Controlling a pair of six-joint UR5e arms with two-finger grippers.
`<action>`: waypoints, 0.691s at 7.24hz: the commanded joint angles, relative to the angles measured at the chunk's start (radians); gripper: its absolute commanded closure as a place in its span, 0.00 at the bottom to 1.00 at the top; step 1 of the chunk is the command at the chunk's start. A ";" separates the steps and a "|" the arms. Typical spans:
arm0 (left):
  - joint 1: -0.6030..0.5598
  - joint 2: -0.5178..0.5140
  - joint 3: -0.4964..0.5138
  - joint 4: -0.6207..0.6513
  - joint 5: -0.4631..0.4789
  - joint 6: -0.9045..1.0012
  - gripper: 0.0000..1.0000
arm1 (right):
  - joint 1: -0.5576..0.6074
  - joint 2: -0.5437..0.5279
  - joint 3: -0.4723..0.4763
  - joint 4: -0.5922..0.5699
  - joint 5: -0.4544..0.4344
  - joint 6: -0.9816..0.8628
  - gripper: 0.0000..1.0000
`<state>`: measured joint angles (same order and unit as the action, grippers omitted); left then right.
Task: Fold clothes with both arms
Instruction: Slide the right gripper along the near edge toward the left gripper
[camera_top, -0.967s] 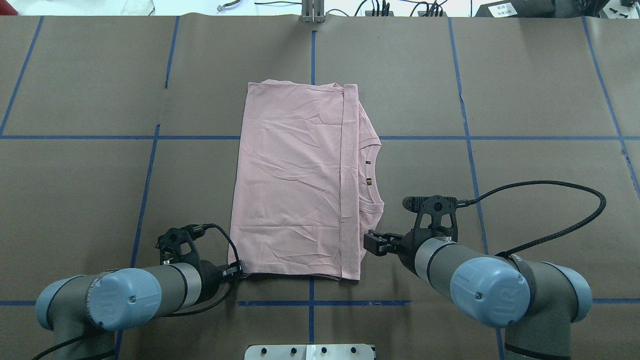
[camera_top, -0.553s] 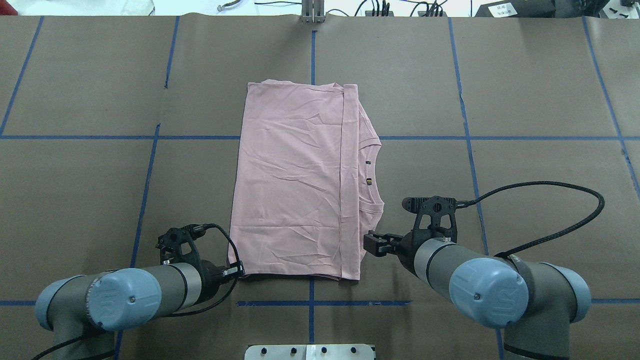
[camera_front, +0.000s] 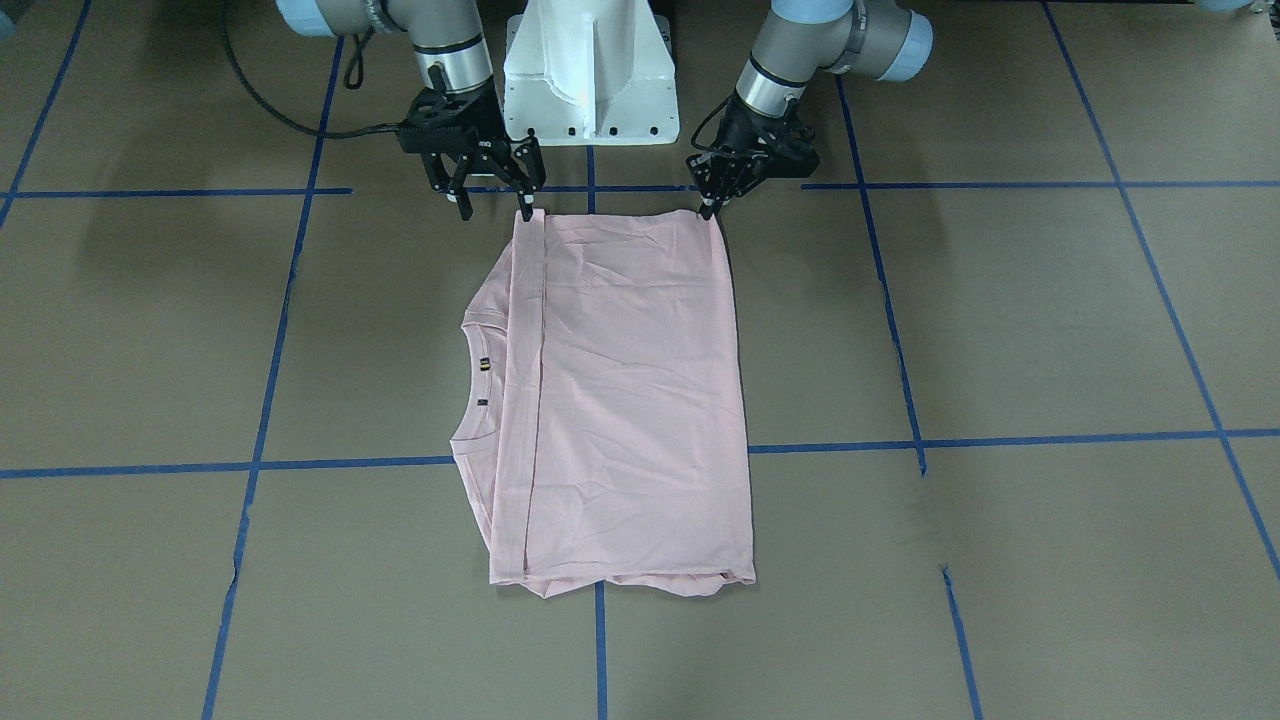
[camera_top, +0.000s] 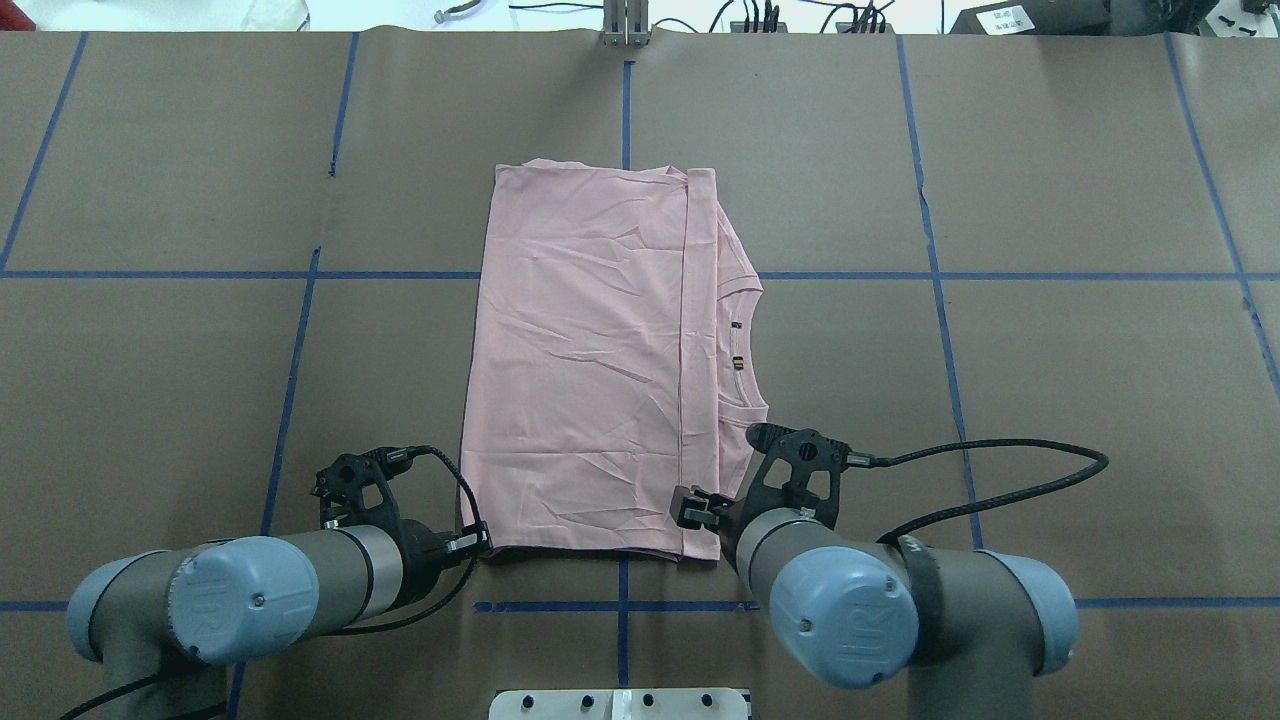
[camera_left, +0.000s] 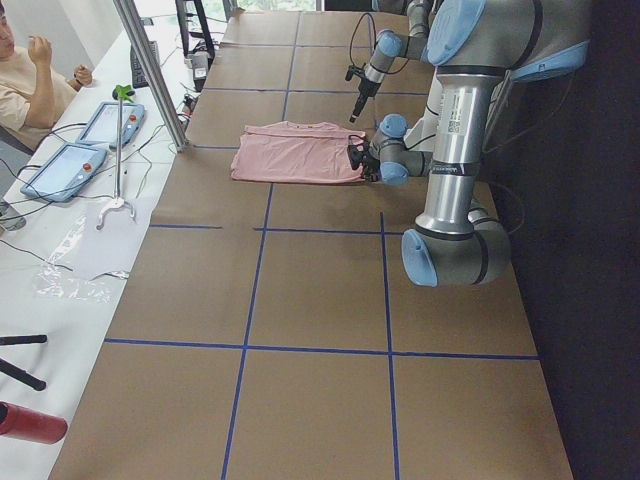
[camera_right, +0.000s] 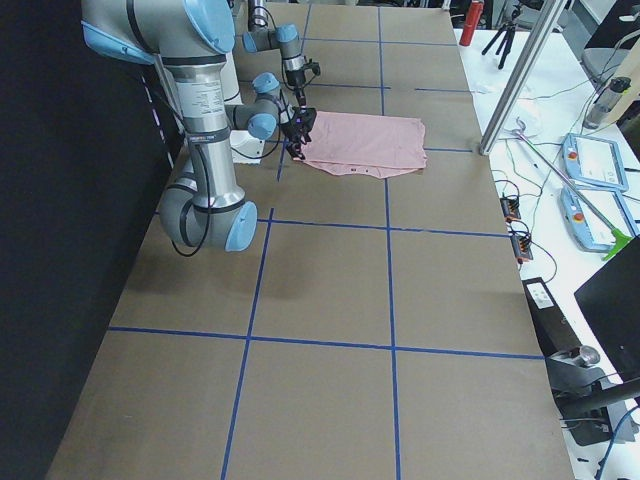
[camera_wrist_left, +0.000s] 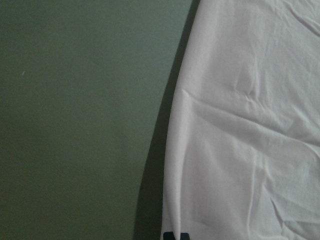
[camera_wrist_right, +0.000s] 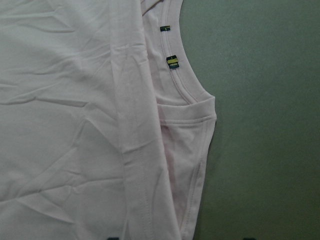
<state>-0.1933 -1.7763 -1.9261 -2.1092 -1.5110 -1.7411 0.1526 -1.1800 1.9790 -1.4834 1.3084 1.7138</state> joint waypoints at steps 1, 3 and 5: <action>0.001 -0.003 -0.001 0.000 0.000 0.000 1.00 | -0.008 0.083 -0.064 -0.090 0.006 0.027 0.21; 0.002 -0.005 -0.001 0.000 0.000 0.000 1.00 | -0.010 0.114 -0.066 -0.171 0.012 0.012 0.22; 0.002 -0.005 -0.001 -0.002 0.002 0.000 1.00 | -0.010 0.117 -0.094 -0.170 0.011 0.012 0.31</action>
<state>-0.1918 -1.7806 -1.9267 -2.1102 -1.5100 -1.7411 0.1427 -1.0673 1.9018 -1.6513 1.3198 1.7274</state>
